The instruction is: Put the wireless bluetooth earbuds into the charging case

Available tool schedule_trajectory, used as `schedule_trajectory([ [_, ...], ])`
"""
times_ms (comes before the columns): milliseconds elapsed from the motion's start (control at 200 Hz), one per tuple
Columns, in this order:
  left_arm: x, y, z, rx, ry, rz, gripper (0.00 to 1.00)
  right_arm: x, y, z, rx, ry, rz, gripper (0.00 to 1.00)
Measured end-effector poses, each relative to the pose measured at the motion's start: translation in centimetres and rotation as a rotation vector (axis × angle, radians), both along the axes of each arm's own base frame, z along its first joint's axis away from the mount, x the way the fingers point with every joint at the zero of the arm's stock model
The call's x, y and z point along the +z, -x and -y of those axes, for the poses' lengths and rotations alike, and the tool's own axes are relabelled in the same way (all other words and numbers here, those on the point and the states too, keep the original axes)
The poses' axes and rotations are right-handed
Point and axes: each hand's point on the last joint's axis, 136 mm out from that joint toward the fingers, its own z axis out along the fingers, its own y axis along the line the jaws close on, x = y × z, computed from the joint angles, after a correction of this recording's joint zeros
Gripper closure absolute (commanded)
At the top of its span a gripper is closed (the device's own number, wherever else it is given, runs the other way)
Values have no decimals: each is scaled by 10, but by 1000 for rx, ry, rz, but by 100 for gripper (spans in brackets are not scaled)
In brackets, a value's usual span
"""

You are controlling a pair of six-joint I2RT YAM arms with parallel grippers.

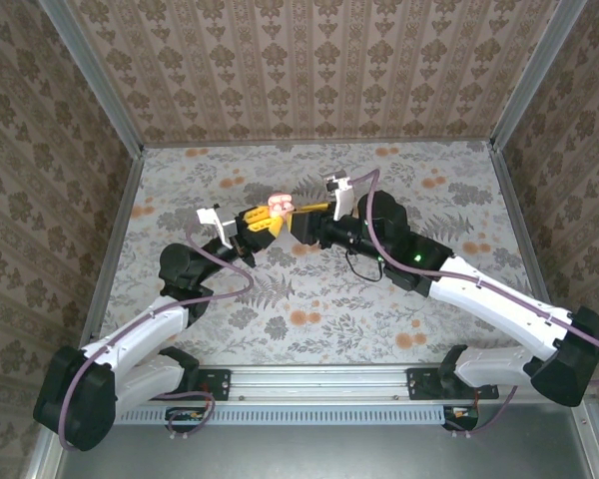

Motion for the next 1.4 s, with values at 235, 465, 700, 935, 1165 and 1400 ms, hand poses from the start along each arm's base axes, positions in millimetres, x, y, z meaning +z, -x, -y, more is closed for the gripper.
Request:
schedule_trajectory([
  [235, 1, 1, 0, -4, -1, 3, 100, 38, 0, 32, -47, -58, 28, 43],
  [465, 11, 12, 10, -102, -31, 45, 100, 56, -31, 62, -74, -139, -49, 47],
  [700, 24, 24, 20, -211, -61, 80, 100, 16, -64, 34, 59, -169, -289, 74],
  [935, 14, 17, 27, -232, -92, 21, 100, -6, -52, 9, 225, -209, -442, 79],
  [1165, 9, 10, 29, -220, -101, -27, 100, 4, -28, 11, 296, -219, -405, 79],
  [1400, 10, 2, 27, -197, -83, -69, 100, 15, -10, 29, 274, -177, -298, 68],
])
